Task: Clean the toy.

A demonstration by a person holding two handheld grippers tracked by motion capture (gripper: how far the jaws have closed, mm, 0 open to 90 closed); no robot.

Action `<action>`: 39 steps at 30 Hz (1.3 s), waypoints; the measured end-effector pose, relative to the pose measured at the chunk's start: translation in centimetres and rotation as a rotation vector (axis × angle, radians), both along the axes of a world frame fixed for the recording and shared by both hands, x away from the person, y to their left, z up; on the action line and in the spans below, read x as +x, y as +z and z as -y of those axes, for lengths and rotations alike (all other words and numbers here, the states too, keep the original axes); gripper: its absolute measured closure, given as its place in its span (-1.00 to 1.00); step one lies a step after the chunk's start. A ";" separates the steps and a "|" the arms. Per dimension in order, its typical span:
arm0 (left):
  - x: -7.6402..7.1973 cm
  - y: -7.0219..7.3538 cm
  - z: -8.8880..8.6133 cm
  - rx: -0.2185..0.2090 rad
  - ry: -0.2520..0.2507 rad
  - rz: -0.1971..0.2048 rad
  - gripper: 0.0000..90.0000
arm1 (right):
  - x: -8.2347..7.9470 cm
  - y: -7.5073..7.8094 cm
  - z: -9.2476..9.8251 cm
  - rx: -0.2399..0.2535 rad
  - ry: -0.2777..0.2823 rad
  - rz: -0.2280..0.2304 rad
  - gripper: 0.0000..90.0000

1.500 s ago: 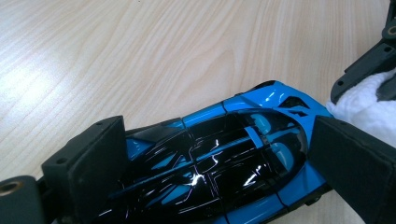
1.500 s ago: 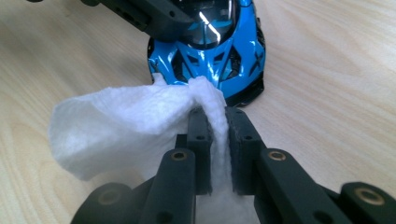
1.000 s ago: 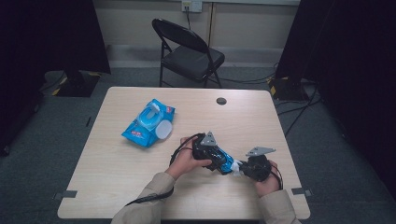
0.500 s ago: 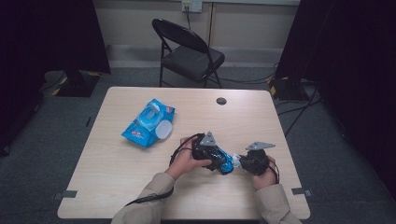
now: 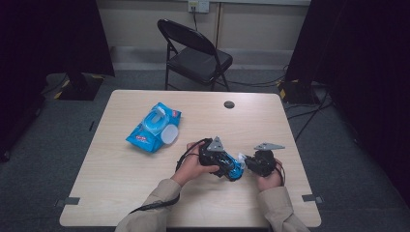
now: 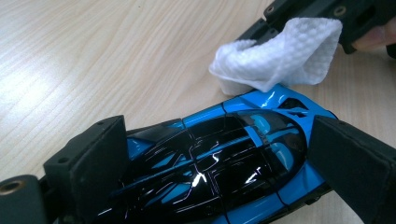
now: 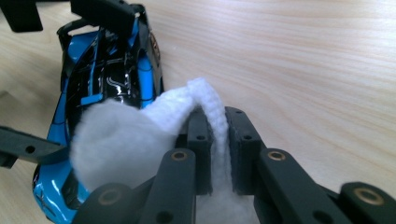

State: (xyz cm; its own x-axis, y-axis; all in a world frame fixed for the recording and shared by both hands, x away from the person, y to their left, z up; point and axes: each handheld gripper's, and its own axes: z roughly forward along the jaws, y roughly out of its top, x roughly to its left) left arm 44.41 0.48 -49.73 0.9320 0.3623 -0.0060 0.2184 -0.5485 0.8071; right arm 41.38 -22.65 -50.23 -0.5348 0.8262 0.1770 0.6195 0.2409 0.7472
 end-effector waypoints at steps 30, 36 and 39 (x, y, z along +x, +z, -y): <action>0.1 0.1 0.0 0.007 -0.014 0.000 -0.87 | -6.1 5.1 2.3 0.030 0.132 0.117 0.81; 0.1 0.1 0.0 0.009 -0.013 -0.004 -0.87 | -7.5 5.1 0.7 0.044 0.229 0.105 0.81; 0.1 0.1 0.1 0.007 -0.013 -0.005 -0.87 | -7.7 4.6 0.0 0.031 0.264 0.088 0.81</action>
